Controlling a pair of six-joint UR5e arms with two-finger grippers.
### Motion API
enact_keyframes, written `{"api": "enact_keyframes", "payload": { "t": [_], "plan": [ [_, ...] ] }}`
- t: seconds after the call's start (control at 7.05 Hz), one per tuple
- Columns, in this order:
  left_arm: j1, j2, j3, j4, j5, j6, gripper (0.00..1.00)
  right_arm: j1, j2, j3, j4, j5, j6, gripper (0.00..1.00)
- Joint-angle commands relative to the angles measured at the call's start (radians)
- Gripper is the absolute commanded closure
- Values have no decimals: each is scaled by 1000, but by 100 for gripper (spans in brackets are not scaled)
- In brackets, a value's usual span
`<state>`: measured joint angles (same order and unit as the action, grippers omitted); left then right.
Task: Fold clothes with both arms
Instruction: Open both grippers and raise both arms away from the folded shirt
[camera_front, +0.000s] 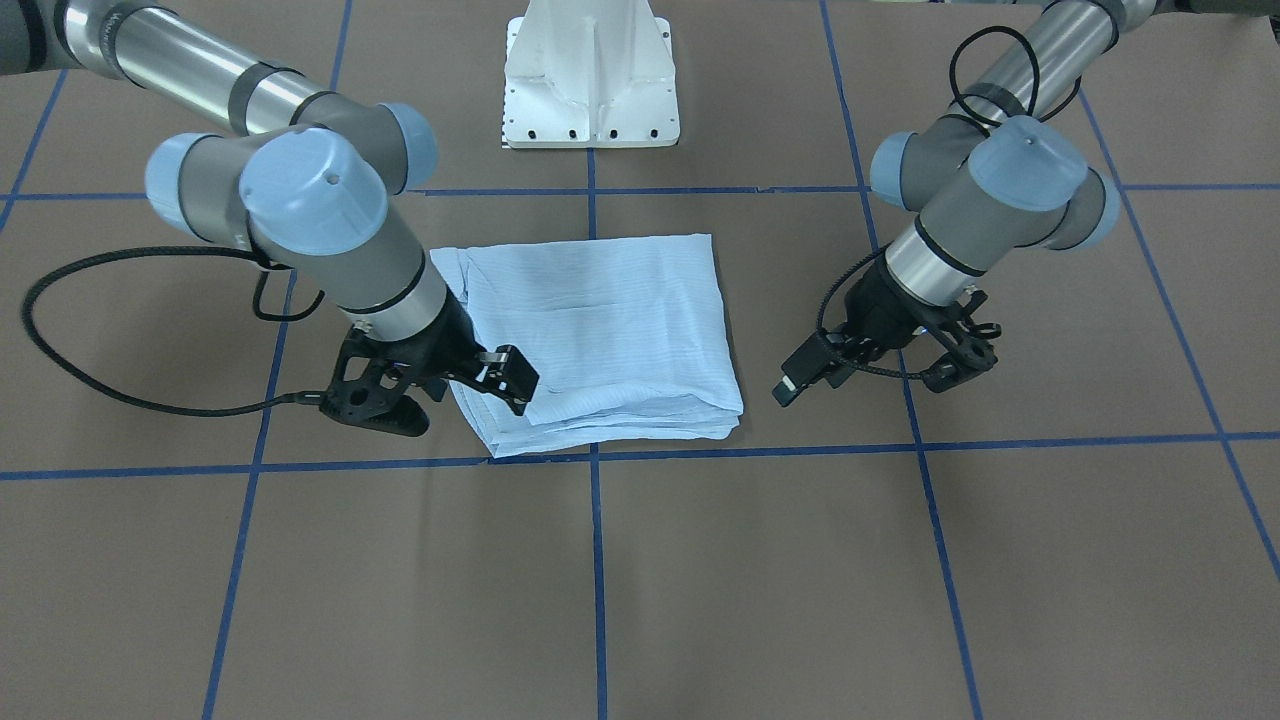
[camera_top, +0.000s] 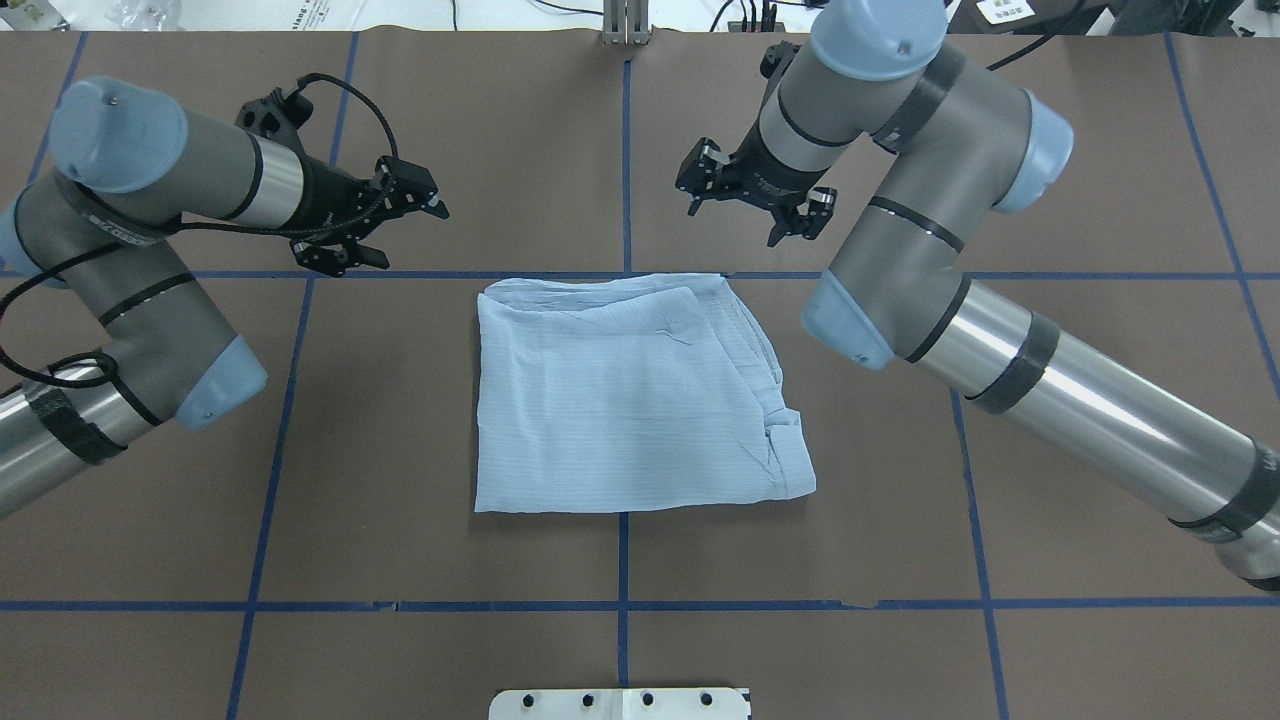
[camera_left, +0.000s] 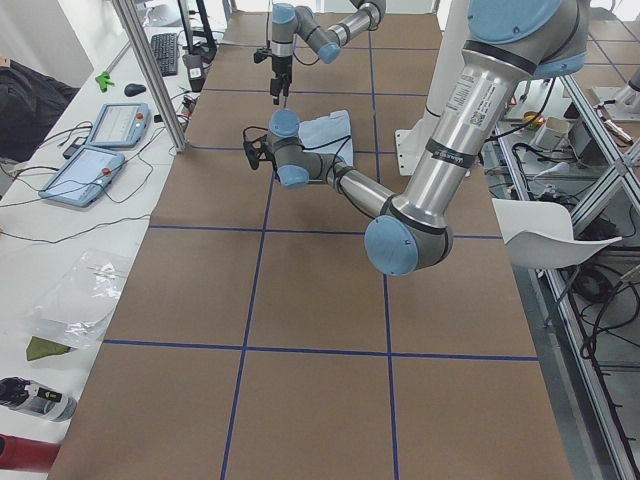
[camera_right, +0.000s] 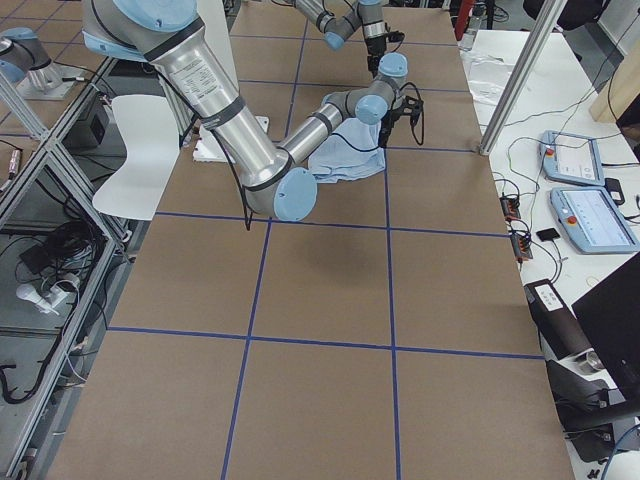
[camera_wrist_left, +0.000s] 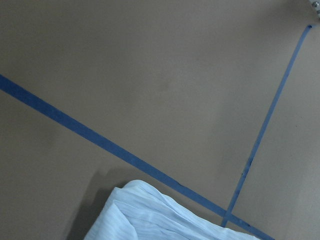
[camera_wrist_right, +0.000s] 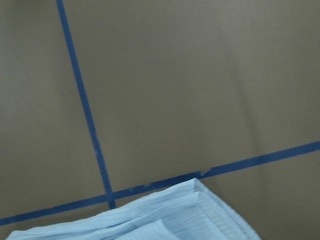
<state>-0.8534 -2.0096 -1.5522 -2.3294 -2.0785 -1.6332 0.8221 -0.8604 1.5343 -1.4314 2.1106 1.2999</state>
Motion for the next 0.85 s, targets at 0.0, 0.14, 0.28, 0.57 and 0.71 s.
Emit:
{"api": "enact_keyframes", "payload": {
  "t": [0.0, 0.14, 0.28, 0.57, 0.71],
  "plan": [
    [-88, 69, -61, 89, -5, 268, 0, 128, -83, 128, -244, 2, -350, 0],
    [-129, 103, -84, 143, -5, 406, 0, 206, -141, 136, -253, 5, -502, 0],
    [-174, 135, -104, 186, -8, 509, 0, 288, -198, 132, -256, 9, -660, 0],
    [-325, 204, -112, 305, -96, 843, 0, 418, -328, 124, -256, 102, -914, 0],
    [-404, 248, -114, 349, -125, 1027, 0, 467, -401, 128, -254, 155, -997, 0]
  ]
}}
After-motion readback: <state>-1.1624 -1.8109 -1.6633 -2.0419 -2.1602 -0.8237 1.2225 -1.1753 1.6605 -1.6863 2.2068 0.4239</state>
